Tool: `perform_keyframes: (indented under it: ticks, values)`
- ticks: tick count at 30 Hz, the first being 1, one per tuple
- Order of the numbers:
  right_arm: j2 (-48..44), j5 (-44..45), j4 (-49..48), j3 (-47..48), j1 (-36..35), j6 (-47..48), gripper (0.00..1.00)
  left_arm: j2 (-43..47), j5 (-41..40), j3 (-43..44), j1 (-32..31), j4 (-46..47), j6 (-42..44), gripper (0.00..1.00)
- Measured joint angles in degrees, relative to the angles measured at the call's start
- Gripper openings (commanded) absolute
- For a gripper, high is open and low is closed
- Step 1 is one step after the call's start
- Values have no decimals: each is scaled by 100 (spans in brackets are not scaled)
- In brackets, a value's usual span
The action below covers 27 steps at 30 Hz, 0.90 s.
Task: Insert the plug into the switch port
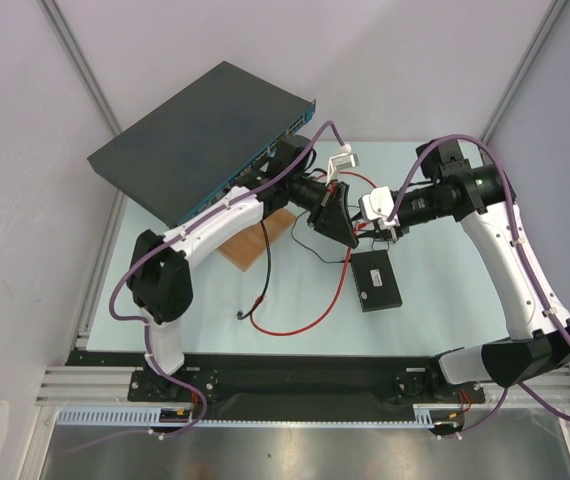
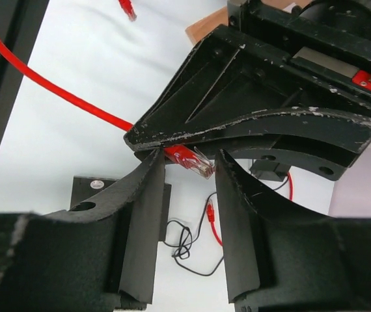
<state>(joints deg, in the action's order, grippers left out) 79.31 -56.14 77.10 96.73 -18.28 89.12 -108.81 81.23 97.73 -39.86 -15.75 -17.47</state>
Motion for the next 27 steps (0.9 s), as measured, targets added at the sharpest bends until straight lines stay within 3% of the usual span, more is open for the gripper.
perform_keyframes:
  ticks: [5, 8, 9, 17, 23, 27]
  values:
    - [-4, 111, -39, -138, -70, 103, 32, -50, 9, 0, -4, -144, 11, 10]
    - [-4, 249, -42, -170, -85, 179, 12, -92, 11, 0, -2, -254, 46, 14]
    - [-7, 282, -50, -181, -94, 192, 0, -92, -11, 0, -2, -289, 96, 17]
    - [-24, 459, -72, -328, -116, 133, 0, -68, -772, 2, 50, -472, 424, 48]
    - [-24, 310, -103, -490, 168, -345, 0, 238, -1731, 2, 428, -59, 409, 49]
    - [-11, 98, -72, -610, 374, -688, 0, 476, -2114, 48, 669, 136, 494, 57]
